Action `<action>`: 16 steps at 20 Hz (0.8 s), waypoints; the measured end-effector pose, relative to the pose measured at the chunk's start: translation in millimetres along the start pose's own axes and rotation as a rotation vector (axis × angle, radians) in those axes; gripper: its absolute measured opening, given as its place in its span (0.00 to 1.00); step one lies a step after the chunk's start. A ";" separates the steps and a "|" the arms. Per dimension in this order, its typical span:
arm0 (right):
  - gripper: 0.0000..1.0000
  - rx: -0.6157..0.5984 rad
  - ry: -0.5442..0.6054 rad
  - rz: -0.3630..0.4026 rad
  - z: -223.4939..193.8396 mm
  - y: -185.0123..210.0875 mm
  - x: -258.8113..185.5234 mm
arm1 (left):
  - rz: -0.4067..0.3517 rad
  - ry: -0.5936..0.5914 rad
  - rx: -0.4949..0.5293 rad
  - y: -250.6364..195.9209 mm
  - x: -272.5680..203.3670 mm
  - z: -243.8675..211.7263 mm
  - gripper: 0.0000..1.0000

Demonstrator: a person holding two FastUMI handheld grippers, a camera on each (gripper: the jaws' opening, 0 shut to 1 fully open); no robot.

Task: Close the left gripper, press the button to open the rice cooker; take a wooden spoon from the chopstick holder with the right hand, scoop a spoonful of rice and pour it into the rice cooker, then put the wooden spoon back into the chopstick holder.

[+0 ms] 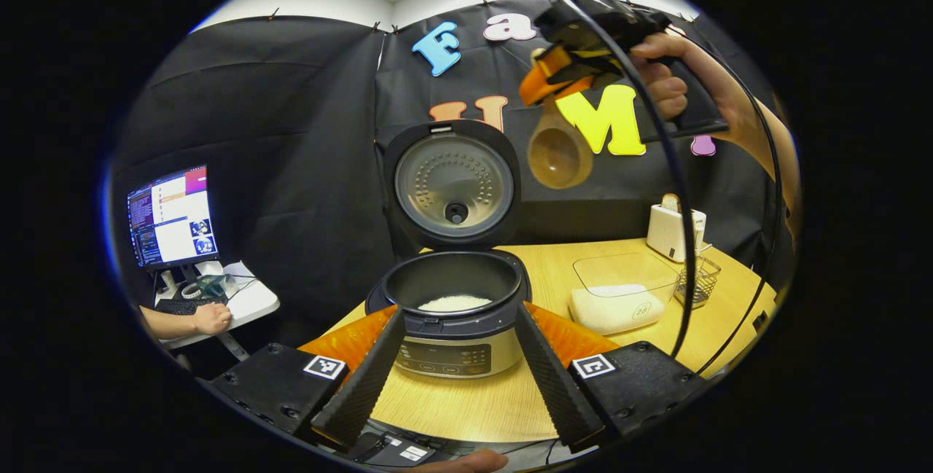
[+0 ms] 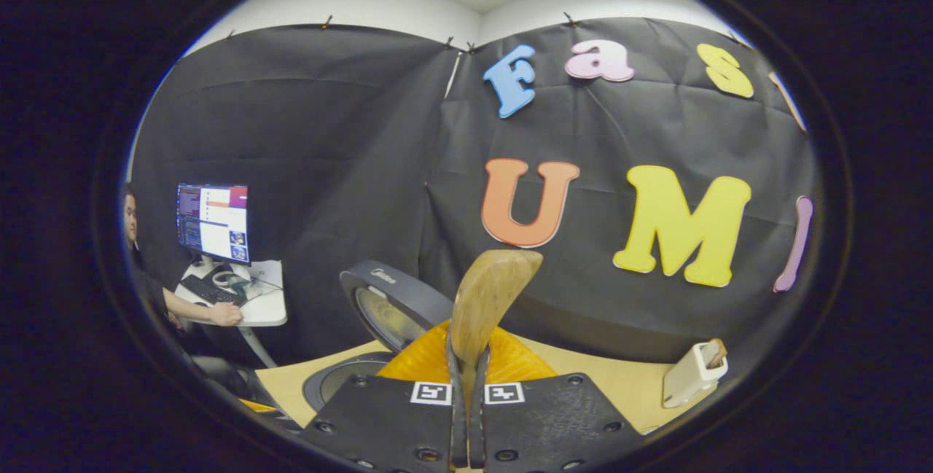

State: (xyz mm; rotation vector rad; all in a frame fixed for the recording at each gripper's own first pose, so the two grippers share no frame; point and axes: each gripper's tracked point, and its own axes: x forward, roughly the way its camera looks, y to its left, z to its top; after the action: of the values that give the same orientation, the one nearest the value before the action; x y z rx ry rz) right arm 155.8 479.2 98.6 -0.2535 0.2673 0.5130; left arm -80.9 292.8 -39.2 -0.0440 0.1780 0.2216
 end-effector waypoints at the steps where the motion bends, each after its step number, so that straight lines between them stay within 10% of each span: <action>1: 0.01 0.012 -0.004 -0.022 -0.7 -17.0 -6.9 | 0.002 -0.006 0.002 -2.4 -1.4 2.9 0.97; 16: 0.03 0.162 0.087 -0.380 -114.4 -255.8 -75.3 | -0.034 -0.082 0.020 -36.0 -13.9 24.6 0.96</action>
State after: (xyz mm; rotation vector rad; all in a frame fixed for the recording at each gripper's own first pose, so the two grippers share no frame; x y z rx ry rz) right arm 202.3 195.6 58.9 -0.1631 0.3351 0.1030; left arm -82.0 256.3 -11.7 -0.0184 0.0972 0.1872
